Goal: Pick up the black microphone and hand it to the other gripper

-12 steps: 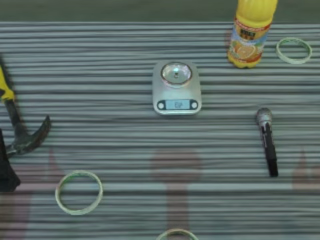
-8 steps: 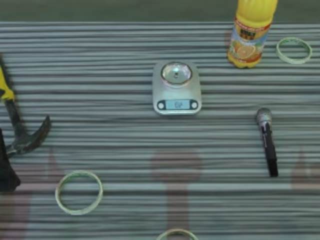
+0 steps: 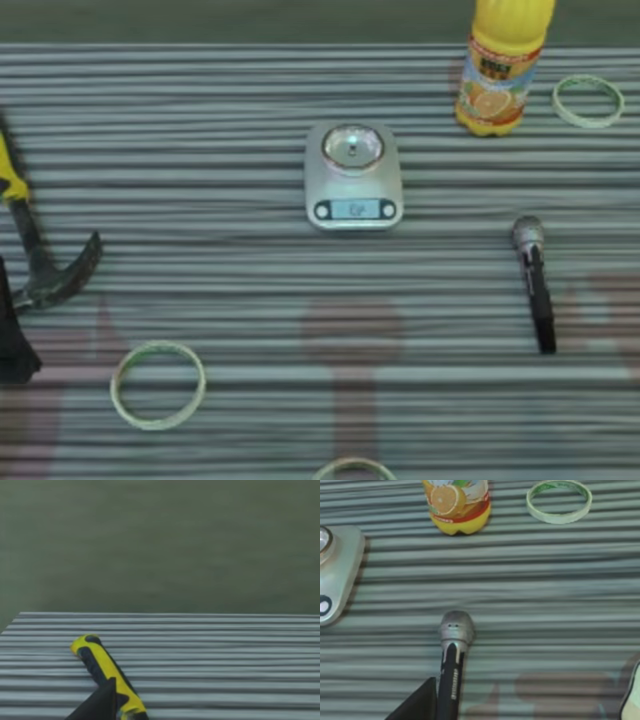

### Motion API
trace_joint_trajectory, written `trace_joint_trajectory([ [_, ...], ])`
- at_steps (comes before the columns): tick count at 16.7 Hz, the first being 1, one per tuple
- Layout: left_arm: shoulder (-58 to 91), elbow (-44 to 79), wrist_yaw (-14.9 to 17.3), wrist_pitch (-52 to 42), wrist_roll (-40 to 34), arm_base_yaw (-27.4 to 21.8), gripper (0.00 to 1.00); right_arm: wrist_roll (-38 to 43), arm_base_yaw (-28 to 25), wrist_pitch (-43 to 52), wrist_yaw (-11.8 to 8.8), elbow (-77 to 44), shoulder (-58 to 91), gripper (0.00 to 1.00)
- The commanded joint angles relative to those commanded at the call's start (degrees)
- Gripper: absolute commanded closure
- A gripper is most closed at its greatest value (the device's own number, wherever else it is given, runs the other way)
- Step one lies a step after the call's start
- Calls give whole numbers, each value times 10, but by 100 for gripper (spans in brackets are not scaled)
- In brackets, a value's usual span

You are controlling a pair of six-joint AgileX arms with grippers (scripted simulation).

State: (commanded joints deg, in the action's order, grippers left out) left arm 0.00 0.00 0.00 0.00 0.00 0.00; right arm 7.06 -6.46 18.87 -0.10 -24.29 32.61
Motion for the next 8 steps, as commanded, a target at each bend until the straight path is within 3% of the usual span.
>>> trace_joint_trajectory([
  [8,0,0,0,0,0,0,0,85,-77,207,0,-319,468,0],
])
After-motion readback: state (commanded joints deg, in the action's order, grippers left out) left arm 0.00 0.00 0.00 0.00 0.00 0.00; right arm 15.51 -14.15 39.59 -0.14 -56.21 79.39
